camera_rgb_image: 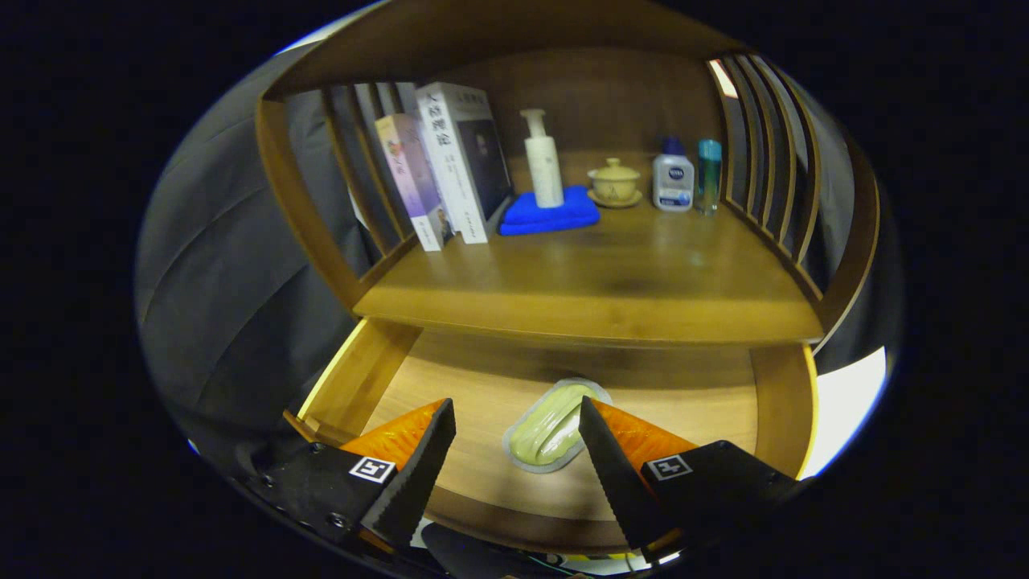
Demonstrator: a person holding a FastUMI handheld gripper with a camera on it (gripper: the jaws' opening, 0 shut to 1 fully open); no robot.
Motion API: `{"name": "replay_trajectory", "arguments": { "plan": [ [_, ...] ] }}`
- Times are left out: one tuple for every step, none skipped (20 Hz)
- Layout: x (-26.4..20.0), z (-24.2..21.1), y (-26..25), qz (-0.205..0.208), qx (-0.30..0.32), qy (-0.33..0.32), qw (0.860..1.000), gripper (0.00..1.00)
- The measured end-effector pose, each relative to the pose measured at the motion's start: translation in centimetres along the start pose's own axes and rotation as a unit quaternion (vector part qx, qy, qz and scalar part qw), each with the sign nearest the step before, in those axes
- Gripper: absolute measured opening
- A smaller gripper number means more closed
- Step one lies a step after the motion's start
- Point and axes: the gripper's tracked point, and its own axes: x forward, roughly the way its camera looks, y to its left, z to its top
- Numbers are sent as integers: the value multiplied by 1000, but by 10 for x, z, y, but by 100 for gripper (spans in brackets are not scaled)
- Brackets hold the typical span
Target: Pull open the drawer, take out the items inside it, and place them on the countertop above the cabinet.
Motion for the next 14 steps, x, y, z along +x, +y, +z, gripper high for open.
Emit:
{"name": "replay_trajectory", "arguments": {
  "plan": [
    [7, -5, -3, 0, 8, 18, 1000, 98],
    [13, -9, -4, 4, 19, 33, 999, 98],
    [19, -13, -5, 4, 26, 49, 998, 98],
    [22, -16, -8, -1, 24, 57, 998, 98],
    [29, -18, -10, -7, 19, 61, 998, 98],
    [34, -19, -14, -16, 16, 66, 998, 98],
    [38, -21, -15, -19, 18, 70, 997, 97],
    [43, -24, -14, -18, 20, 78, 997, 96],
    [47, -27, -12, -18, 20, 85, 996, 95],
    [51, -29, -13, -21, 19, 87, 996, 94],
    [56, -29, -14, -29, 20, 84, 996, 86],
    [60, -29, -15, -32, 23, 84, 996, 79],
    [61, -31, -13, -31, 33, 92, 995, 71],
    [65, -28, -14, -34, 38, 89, 995, 67]
  ]
}}
